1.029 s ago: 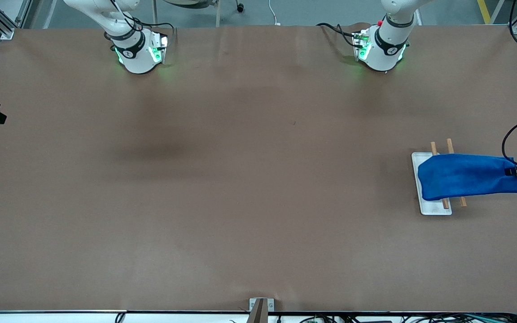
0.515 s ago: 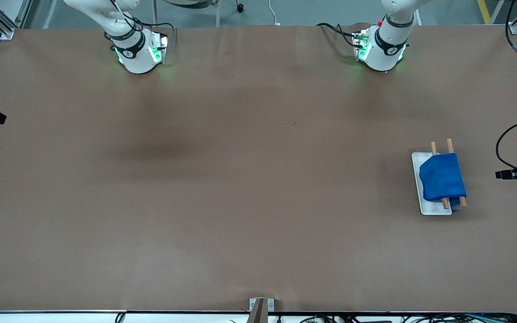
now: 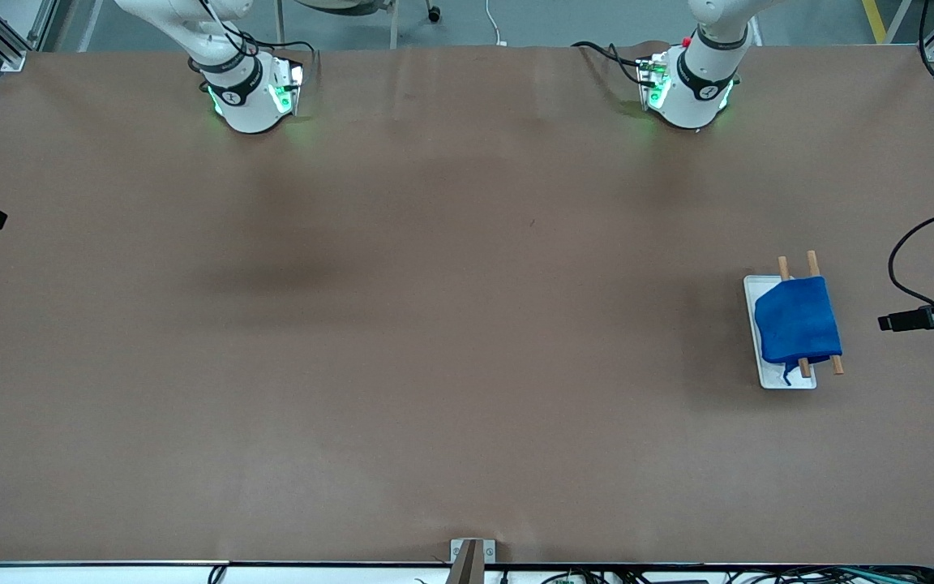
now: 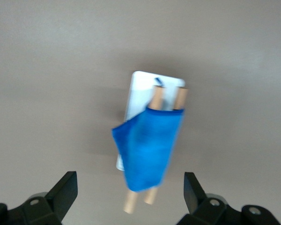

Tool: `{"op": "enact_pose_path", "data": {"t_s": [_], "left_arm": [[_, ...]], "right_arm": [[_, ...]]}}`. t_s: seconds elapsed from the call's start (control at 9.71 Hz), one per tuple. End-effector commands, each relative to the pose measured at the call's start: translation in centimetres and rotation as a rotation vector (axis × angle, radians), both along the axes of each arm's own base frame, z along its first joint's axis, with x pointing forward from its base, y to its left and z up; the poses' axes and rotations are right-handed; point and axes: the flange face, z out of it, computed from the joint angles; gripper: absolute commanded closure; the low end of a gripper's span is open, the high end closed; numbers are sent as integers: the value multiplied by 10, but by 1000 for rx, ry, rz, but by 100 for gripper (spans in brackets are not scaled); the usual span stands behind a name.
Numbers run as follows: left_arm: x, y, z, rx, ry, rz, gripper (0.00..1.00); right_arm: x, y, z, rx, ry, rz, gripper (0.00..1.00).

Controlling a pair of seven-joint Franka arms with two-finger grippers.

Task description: Right arm passes towel to left arm to hang

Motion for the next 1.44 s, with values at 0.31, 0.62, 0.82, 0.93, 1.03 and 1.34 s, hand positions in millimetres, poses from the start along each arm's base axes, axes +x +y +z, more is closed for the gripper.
{"op": "enact_pose_path", "data": {"t_s": [0.31,0.62,0.82,0.93,1.03,1.34], "left_arm": [[-33,-95,113,46,-117,-49,0],[-64,-124,165,71,-152,-122,0],[-90,-148,199,100,-170,-152,0],[-103,-166,209,112,-180,-170,0],[-110,-182,205,122,-169,-199,0],[-123,-196,192,121,-125,-229,0]], "right_arm": [[-4,-4,0,-5,16,-28,0],[-4,-4,0,-5,16,-28,0],[-3,-4,-1,-3,18,-28,0],[-3,-4,-1,-2,17,-28,0],[-4,-4,0,-2,17,-28,0],[-3,-4,-1,0,19,-28,0]]}}
